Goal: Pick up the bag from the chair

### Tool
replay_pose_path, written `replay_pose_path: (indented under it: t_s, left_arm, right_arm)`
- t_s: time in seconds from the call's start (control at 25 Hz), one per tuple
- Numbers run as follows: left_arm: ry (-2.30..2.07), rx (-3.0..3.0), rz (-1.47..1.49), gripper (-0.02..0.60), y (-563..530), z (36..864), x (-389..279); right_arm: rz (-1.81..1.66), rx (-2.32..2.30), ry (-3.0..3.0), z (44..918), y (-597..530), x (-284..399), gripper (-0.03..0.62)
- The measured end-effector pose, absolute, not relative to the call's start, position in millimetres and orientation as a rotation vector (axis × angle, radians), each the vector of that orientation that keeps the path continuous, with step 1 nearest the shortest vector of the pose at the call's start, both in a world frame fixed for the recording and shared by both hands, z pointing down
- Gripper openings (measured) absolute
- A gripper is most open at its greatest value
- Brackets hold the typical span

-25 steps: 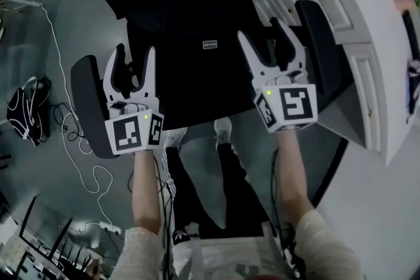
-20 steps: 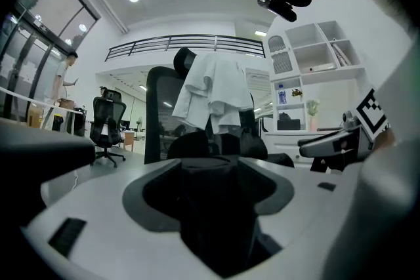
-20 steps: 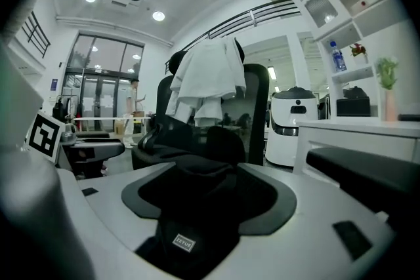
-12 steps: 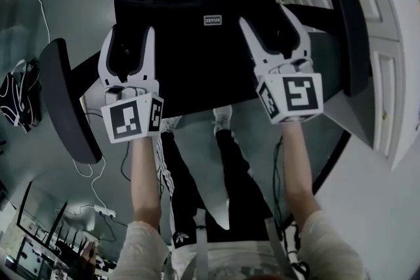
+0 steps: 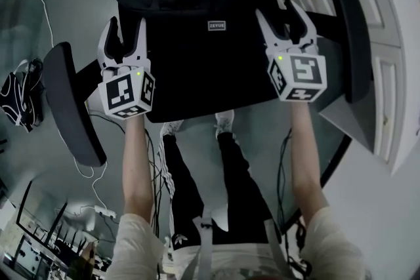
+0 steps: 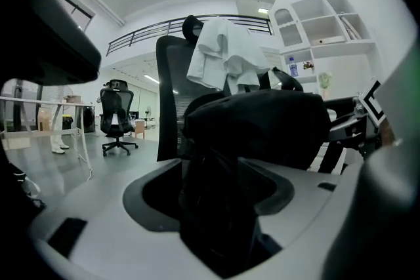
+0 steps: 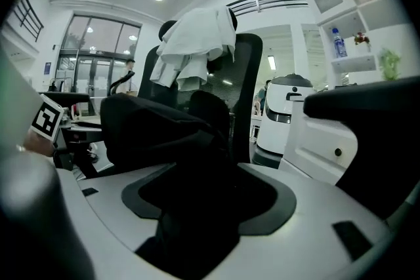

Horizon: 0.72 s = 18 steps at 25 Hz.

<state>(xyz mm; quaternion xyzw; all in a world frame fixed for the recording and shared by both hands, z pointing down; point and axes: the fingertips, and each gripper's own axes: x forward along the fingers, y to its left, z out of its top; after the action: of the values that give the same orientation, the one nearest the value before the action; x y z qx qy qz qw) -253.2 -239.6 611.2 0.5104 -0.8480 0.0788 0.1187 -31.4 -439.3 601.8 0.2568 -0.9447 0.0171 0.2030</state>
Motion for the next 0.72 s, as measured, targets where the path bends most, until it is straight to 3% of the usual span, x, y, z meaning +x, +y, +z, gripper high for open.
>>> replay_pose_path:
  t_s: [0.72]
  left_arm:
    - [-2.330, 1.440, 0.293, 0.249, -265.5, 684.6, -317.1]
  right_arm:
    - [0.210, 0.489, -2.574, 688.0, -486.8, -87.6, 0.282]
